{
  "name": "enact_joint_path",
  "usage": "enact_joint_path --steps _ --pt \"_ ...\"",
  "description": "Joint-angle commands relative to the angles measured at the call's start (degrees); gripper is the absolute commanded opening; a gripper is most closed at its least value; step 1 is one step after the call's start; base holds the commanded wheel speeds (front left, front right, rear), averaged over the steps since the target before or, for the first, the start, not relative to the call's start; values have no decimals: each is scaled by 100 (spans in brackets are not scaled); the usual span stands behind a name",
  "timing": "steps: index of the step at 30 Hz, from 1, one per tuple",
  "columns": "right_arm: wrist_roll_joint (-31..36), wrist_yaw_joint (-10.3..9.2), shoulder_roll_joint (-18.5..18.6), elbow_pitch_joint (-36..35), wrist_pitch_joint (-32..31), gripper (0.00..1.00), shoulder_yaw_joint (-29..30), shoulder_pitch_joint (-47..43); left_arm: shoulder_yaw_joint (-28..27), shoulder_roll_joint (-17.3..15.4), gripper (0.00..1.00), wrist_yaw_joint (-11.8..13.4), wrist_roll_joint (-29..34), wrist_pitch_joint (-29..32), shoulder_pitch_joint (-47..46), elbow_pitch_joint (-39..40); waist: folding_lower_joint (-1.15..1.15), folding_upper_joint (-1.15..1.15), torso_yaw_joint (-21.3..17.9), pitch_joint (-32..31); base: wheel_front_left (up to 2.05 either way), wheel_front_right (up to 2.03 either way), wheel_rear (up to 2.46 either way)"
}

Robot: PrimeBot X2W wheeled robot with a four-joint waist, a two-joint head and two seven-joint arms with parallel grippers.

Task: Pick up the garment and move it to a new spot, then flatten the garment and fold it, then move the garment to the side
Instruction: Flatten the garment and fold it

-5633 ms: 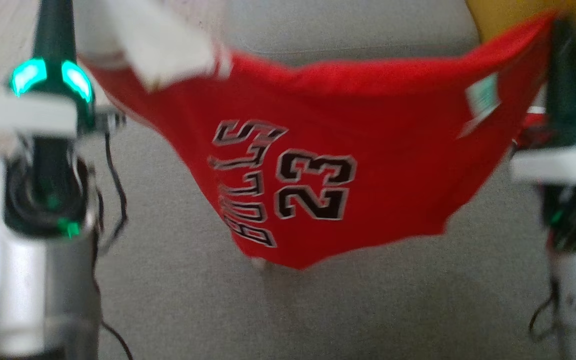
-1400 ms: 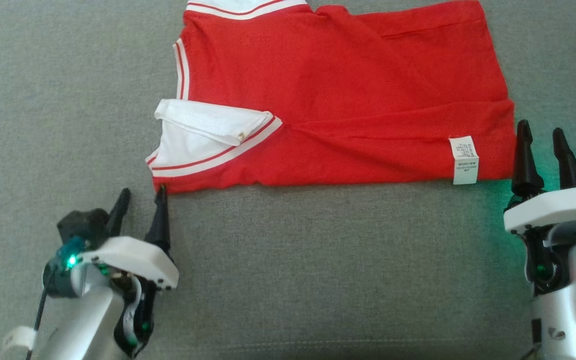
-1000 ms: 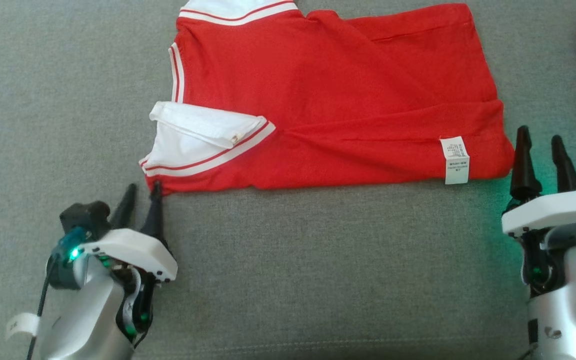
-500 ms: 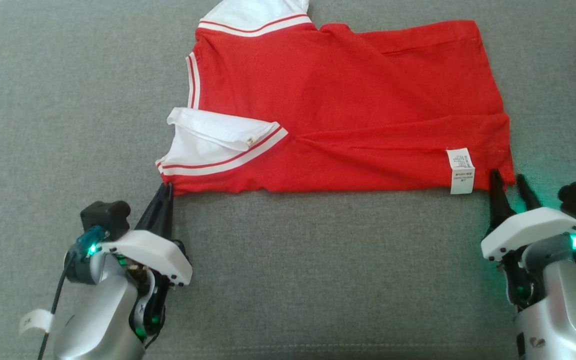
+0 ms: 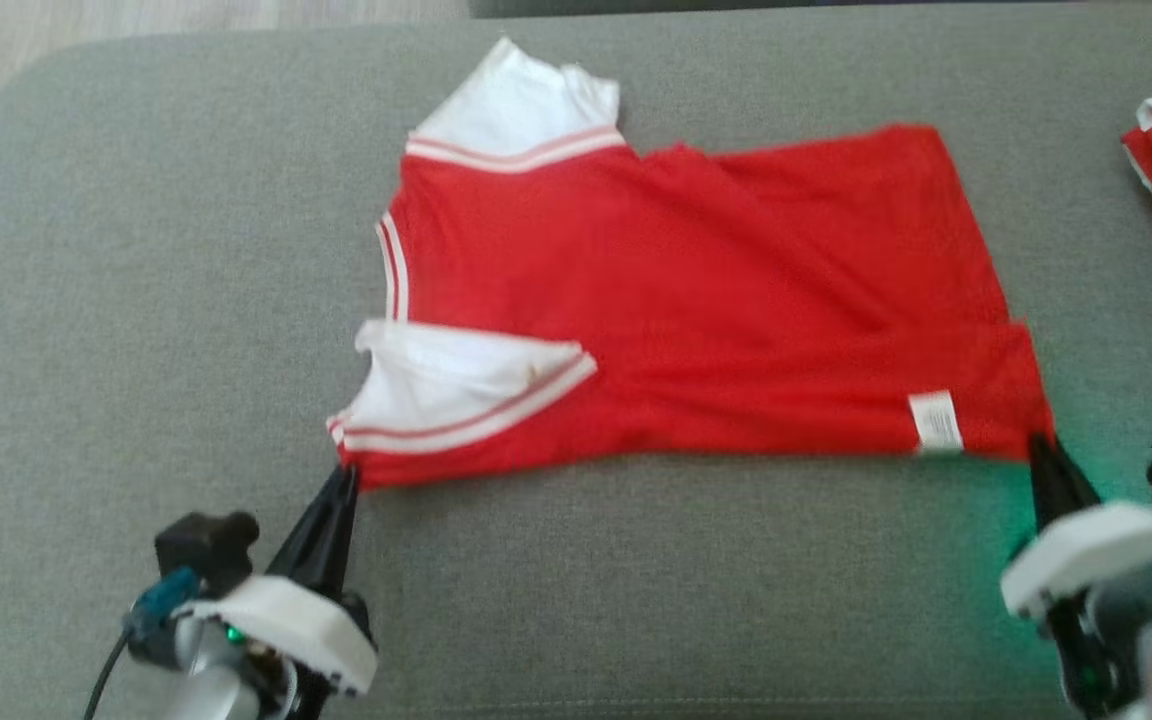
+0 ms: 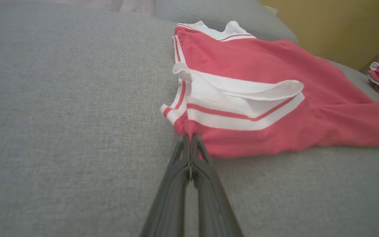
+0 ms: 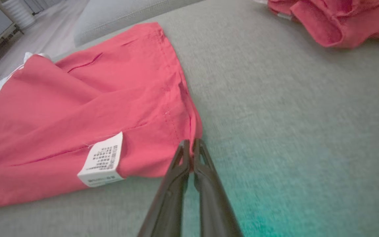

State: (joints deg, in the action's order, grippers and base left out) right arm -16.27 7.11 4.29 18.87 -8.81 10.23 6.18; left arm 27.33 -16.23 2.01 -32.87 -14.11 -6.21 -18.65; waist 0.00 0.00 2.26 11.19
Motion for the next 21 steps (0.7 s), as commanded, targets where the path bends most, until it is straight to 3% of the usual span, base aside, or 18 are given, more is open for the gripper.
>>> enact_joint_path --steps 1,10,14,17,18,19,20,21 --pt "-55 37 119 -254 -27 0 -98 -14 -191 -183 0 13 14 -3 -114 202 0 0 6 -36 0 0 0" --pt "-149 37 90 -1687 -624 0 215 -1299 -50 -668 0 213 75 477 689 1334 0 0 5 -111 0 0 0" --pt "-147 37 31 -2018 -827 0 258 -1553 -33 -821 0 313 72 695 880 1650 0 0 -24 -56 0 0 0" --pt "-156 37 -2 -2100 -925 0 222 -1564 10 -847 0 254 73 693 871 1590 0 0 -51 5 0 0 0" --pt "-143 37 -9 -2117 -940 41 224 -1553 12 -810 0 214 24 677 846 1539 0 0 -53 22 0 0 0" --pt "-130 37 -16 -2135 -958 100 226 -1536 14 -773 0 176 -27 674 814 1483 0 0 -54 36 0 0 0" --pt "-93 37 -24 -2197 -977 100 268 -1497 32 -713 71 128 -112 741 740 1411 0 0 -55 60 0 0 0" --pt "-78 37 -27 -2239 -986 100 287 -1480 32 -700 100 124 -135 778 698 1408 0 0 -58 70 0 0 0"
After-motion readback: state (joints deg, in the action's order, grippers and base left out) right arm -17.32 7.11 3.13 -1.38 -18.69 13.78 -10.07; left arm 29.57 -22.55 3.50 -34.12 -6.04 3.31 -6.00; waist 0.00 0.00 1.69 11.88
